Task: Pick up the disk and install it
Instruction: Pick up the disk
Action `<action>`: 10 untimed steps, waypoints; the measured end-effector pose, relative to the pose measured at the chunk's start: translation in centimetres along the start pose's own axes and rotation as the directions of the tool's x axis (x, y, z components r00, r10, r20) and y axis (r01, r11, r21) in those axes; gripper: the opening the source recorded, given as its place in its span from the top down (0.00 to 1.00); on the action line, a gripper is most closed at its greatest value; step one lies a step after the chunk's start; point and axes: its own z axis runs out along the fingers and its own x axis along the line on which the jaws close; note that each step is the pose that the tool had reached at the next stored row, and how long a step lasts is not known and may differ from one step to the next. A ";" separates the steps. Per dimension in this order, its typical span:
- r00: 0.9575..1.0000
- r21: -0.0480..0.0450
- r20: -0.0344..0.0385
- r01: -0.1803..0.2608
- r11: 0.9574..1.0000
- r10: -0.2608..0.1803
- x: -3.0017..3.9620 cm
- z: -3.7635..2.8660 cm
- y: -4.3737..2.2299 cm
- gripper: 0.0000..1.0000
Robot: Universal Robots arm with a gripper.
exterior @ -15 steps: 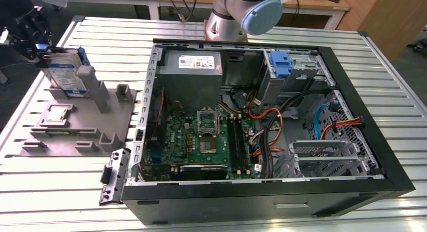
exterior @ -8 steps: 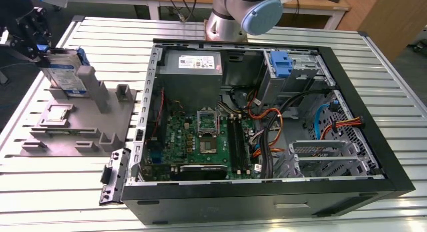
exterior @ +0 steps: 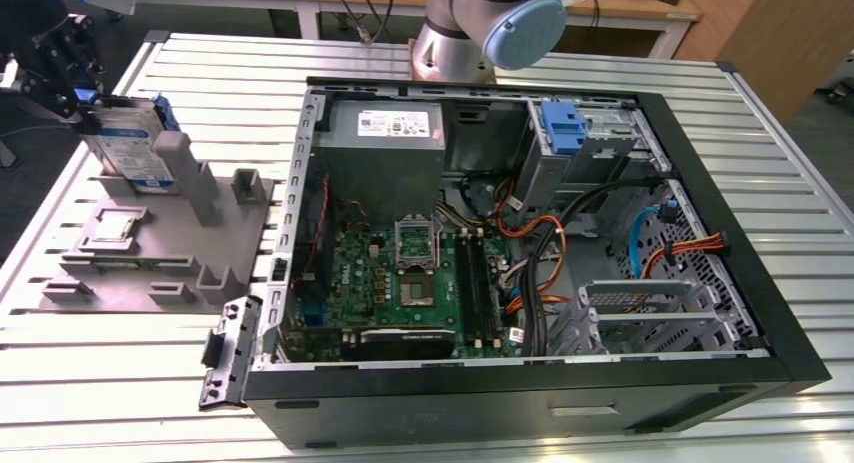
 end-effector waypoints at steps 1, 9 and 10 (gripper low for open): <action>1.000 0.000 0.000 0.000 1.000 0.000 0.00 0.00 0.00 0.63; 1.000 0.000 0.000 0.006 1.000 -0.006 0.00 0.00 0.00 0.63; 1.000 0.000 0.000 0.006 1.000 -0.006 0.00 0.01 0.00 0.63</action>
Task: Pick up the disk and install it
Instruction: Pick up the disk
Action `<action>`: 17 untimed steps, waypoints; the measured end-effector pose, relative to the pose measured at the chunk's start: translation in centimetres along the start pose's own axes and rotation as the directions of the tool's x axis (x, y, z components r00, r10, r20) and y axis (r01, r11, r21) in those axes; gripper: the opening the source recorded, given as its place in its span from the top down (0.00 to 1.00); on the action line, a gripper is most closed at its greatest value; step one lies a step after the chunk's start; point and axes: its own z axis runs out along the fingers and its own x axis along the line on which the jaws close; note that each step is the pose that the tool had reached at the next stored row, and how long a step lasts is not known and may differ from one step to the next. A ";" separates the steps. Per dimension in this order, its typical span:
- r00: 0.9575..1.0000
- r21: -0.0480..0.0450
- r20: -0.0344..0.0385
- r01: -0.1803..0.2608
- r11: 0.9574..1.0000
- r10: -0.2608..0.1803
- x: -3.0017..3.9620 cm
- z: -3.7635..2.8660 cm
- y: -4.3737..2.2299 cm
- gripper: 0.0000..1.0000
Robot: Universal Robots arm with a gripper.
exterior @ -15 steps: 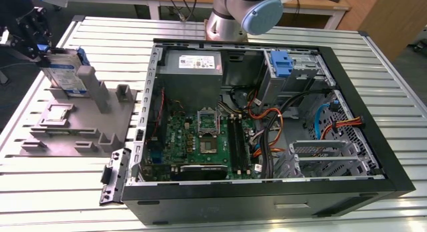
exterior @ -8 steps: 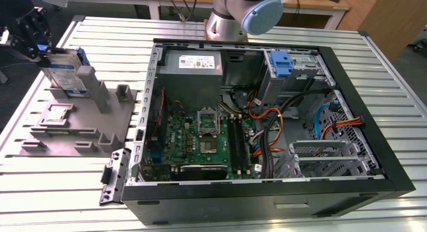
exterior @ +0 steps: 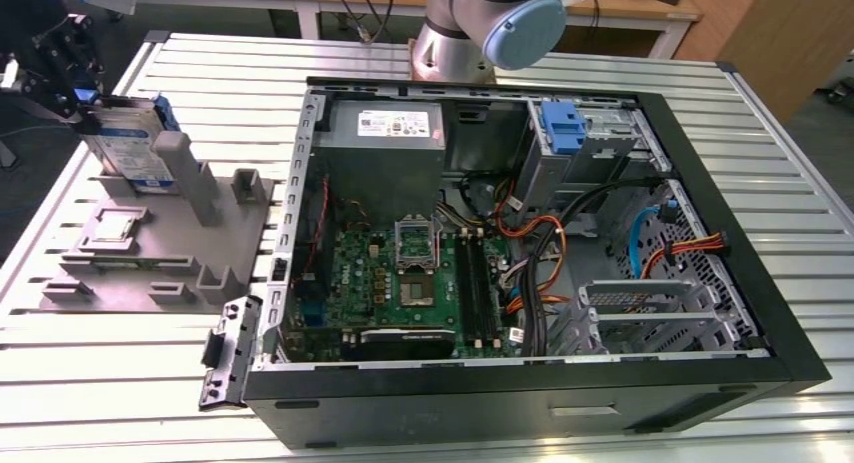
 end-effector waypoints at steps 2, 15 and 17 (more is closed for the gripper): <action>1.000 0.000 0.000 0.000 1.000 0.000 0.00 0.00 0.00 0.63; 1.000 0.000 0.000 0.001 1.000 -0.001 0.00 0.00 0.00 0.63; 1.000 0.000 0.000 0.001 1.000 -0.001 0.00 0.00 0.00 0.64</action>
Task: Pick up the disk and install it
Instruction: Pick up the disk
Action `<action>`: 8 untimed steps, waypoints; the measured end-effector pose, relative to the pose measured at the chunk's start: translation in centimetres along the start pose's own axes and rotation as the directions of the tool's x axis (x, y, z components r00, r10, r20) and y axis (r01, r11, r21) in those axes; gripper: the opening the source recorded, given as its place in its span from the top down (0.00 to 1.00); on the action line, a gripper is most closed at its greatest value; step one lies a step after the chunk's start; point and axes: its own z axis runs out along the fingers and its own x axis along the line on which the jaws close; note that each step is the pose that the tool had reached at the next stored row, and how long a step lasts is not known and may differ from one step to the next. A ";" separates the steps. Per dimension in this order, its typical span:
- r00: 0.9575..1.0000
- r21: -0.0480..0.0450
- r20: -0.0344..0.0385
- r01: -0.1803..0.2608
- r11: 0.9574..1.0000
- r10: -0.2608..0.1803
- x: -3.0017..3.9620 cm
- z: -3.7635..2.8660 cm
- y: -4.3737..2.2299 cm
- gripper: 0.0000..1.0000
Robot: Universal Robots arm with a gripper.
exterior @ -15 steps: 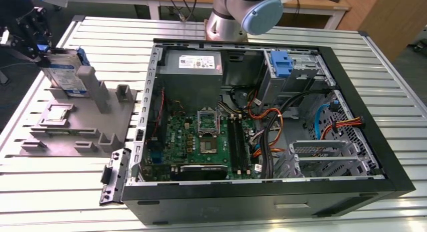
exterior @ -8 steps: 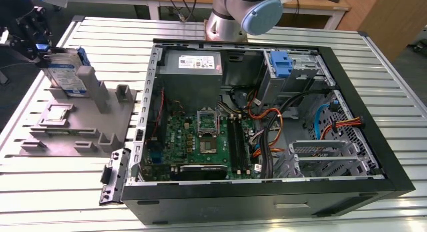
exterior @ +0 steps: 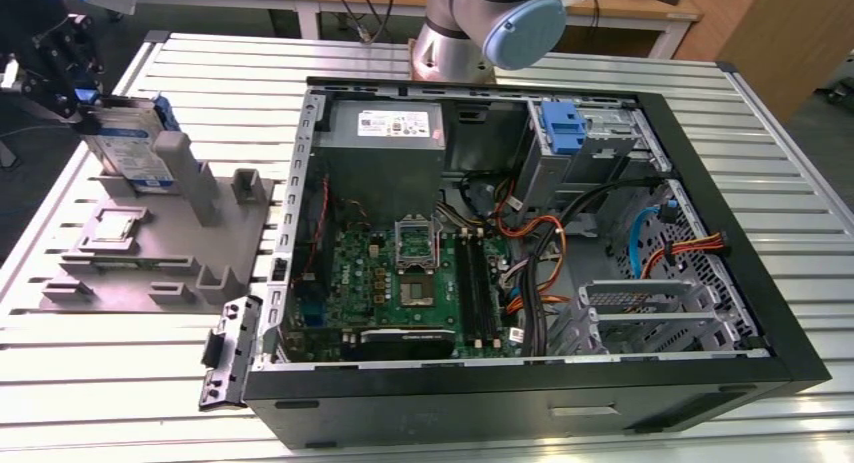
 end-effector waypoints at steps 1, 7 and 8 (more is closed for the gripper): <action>1.000 0.000 0.000 0.000 1.000 0.000 0.00 0.00 0.00 0.64; 1.000 0.000 0.000 0.001 1.000 -0.001 0.00 0.00 0.00 0.64; 1.000 0.000 0.000 0.001 1.000 -0.001 0.00 -0.01 0.00 0.64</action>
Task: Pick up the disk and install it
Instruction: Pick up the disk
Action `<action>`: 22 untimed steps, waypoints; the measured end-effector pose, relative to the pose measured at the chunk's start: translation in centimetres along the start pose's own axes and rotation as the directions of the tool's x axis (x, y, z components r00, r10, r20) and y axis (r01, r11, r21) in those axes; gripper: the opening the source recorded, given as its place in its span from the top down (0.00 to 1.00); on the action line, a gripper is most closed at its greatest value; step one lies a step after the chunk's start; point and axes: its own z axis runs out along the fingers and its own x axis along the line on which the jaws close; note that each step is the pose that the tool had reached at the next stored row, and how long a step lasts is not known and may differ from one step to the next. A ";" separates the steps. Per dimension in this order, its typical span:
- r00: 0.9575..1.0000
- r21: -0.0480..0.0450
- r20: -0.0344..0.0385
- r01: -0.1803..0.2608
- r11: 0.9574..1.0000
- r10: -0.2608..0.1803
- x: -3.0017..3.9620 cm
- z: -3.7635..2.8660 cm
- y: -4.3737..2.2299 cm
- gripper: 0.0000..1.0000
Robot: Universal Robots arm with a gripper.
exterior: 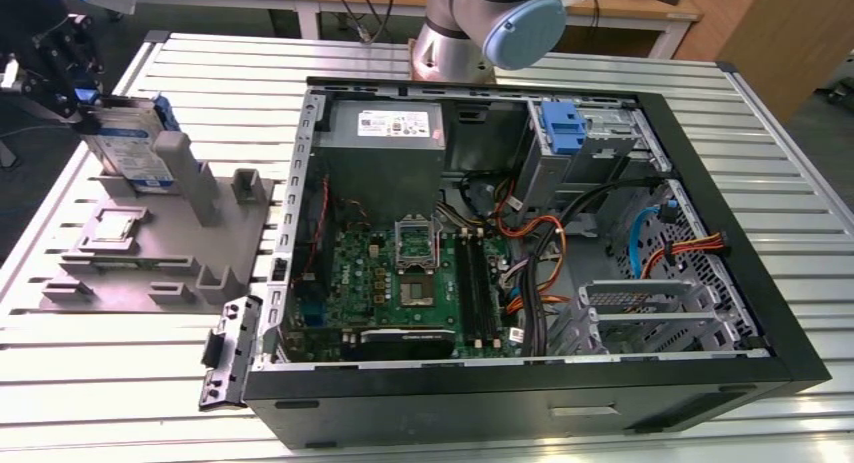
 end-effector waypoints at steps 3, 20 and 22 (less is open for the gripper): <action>1.000 0.000 0.000 0.000 1.000 0.000 0.00 -0.17 0.00 0.64; 1.000 0.000 0.000 0.002 1.000 -0.002 -0.02 -1.49 0.01 0.64; 1.000 0.000 0.000 0.002 1.000 -0.002 -0.03 -1.76 0.01 0.64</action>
